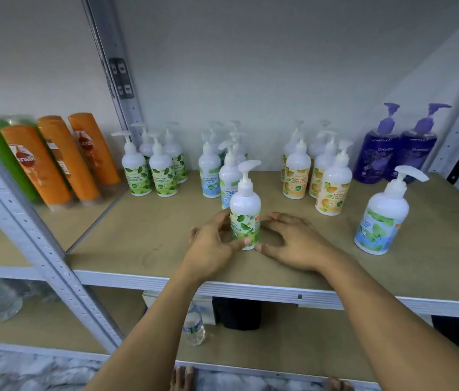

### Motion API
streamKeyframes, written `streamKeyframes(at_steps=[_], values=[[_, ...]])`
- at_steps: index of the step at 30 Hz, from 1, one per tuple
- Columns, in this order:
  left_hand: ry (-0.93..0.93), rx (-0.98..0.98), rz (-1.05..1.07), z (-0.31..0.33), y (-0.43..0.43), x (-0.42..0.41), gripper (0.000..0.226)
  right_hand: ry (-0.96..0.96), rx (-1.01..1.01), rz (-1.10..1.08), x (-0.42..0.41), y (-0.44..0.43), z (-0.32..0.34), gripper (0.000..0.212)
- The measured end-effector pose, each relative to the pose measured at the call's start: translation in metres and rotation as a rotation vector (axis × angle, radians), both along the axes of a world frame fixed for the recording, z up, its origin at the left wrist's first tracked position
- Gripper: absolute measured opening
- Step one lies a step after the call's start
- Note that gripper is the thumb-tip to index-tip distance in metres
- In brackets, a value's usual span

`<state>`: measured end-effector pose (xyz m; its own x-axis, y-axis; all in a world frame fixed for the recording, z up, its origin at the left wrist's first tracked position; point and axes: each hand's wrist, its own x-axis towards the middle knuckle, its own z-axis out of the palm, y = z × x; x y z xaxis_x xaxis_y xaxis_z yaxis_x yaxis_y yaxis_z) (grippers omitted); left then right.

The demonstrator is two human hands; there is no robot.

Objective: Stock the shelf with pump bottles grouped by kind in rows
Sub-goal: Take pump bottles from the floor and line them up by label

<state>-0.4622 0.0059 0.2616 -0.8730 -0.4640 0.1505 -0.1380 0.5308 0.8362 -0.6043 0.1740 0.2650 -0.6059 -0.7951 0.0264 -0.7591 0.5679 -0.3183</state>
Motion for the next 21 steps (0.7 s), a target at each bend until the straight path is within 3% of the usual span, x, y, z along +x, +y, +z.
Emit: streamKeyframes(at_steps=[5,8,12,21], values=[[0.044,0.037,0.050,0.002,0.003,0.003,0.058,0.078,0.010,-0.015,0.003,-0.001,-0.006,0.068],[0.091,0.064,0.075,0.002,0.004,0.005,0.056,0.119,0.023,-0.036,0.008,-0.003,-0.009,0.076],[0.134,0.073,0.148,0.002,-0.001,0.008,0.058,0.127,0.044,-0.061,0.010,-0.005,-0.007,0.065],[0.184,0.054,0.281,0.012,-0.029,0.021,0.055,0.102,0.077,-0.044,0.019,-0.014,-0.002,0.069]])
